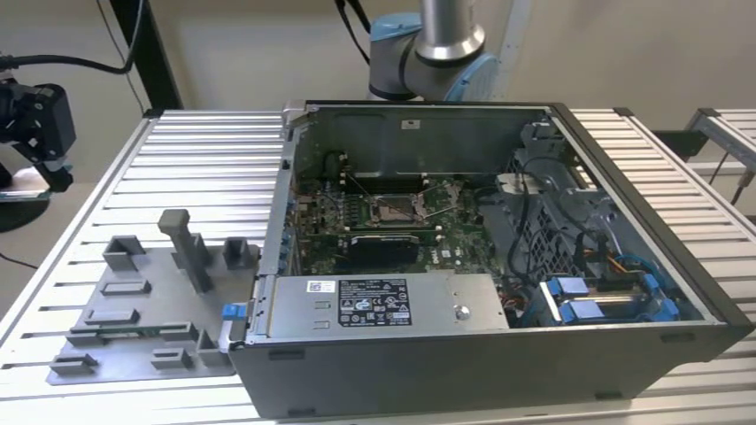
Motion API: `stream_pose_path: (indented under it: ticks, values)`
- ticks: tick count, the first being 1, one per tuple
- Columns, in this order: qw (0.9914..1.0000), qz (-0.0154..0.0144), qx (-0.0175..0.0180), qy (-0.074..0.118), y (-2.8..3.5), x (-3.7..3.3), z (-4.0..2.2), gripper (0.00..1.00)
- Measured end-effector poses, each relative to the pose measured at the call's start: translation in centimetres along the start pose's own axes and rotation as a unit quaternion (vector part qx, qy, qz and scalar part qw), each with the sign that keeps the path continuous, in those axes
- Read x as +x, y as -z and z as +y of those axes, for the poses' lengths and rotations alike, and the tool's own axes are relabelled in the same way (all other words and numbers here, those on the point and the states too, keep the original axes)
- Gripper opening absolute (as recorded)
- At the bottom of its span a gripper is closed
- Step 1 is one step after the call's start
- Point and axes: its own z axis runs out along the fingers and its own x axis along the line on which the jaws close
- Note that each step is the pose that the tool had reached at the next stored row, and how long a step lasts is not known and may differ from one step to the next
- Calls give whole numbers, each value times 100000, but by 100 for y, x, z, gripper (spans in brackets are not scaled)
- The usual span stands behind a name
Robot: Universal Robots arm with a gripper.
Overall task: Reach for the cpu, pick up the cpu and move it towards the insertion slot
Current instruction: 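Pick up the cpu and move it towards the insertion slot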
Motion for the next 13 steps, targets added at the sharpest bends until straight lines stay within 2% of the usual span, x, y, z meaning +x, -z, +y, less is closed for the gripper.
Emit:
stream_pose_path:
  ticks: [13]
  values:
    - [100000,263,-6,-8,0,-396,-9,0]
